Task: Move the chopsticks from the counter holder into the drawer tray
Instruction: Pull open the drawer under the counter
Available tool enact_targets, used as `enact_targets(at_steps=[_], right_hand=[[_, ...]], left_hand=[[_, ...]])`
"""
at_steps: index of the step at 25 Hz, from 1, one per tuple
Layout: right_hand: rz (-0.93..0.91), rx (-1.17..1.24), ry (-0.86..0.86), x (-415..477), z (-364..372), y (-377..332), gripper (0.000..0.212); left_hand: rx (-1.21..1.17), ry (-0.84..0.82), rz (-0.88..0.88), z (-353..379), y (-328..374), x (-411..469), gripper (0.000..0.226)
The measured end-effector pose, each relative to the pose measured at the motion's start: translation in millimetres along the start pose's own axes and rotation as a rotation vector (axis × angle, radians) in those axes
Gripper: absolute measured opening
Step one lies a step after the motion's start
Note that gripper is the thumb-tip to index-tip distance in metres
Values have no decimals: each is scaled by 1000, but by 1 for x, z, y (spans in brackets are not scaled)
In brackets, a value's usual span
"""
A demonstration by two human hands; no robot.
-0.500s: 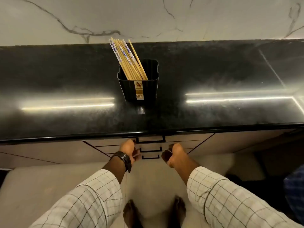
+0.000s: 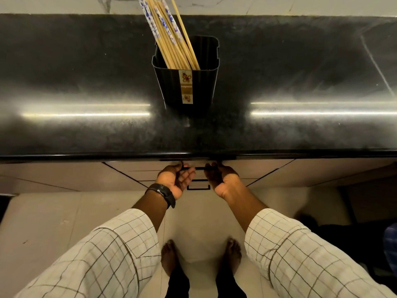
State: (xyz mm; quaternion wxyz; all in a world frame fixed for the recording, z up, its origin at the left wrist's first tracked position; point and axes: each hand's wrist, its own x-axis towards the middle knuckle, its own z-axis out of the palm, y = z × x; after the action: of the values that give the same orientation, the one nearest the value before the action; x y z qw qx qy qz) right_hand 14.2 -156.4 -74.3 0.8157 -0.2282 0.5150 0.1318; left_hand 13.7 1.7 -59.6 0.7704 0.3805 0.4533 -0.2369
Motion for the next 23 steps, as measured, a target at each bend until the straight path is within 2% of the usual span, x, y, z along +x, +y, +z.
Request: enact_targets(at_steps=[4, 11, 18, 23], right_hand=[[-38, -38, 27, -11, -10, 9, 10], [-81, -119, 113, -27, -49, 40, 16], [-113, -114, 179, -67, -95, 72, 17], [-63, -79, 194, -78, -103, 76, 14]], left_hand=[[129, 57, 7, -13, -11, -6, 19], [210, 201, 57, -37, -45, -20, 21], [272, 116, -8, -84, -75, -53, 12], [353, 135, -24, -86, -81, -59, 14]])
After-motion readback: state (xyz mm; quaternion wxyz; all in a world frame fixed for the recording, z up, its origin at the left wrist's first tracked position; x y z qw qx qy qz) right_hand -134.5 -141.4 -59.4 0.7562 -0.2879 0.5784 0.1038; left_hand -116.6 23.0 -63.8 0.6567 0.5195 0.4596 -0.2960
